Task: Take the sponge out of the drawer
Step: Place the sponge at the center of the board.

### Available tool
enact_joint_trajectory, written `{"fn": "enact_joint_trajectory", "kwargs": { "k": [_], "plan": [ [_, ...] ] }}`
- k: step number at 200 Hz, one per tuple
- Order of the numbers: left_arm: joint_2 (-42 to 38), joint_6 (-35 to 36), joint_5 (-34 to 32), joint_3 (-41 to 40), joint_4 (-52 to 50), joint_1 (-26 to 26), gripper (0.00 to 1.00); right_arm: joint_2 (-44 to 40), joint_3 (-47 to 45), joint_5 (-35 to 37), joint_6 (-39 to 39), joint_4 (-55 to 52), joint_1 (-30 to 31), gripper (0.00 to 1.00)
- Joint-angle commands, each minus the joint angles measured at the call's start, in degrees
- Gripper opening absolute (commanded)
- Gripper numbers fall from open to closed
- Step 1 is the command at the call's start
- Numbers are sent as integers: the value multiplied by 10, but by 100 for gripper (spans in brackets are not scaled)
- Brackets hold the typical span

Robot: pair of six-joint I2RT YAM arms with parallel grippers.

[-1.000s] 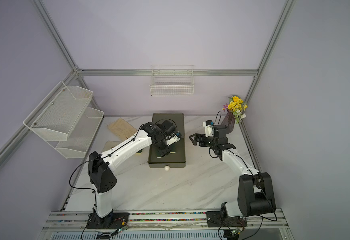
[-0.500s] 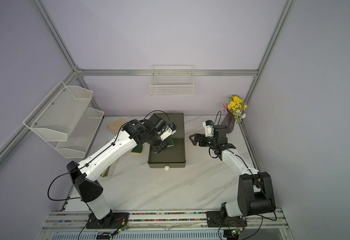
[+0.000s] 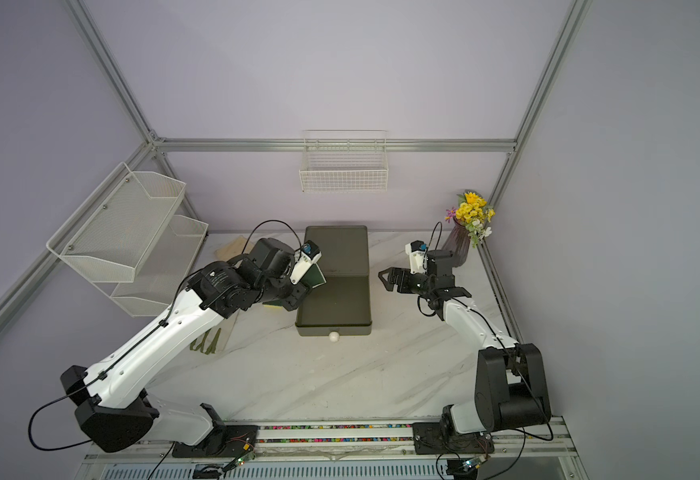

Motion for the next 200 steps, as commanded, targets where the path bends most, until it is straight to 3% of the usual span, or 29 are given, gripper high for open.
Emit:
{"fn": "enact_joint_trajectory", "kwargs": {
  "k": [1,51,102,146,200],
  "plan": [
    [-42,-42,-17,-24,58,42,55,8,0,-6,-1,14,-1,97],
    [-90,-85,7,-145,94,142,55,7,1,-8,0,14,0,98],
    [-104,-151,24,-269,137,200,55,7,1,-9,1,16,1,97],
    [-67,-197,30,-341,187,231,56,7,0,-10,0,17,2,97],
    [9,-252,34,-374,230,246,57,4,-1,-8,-1,16,3,97]
  ]
}}
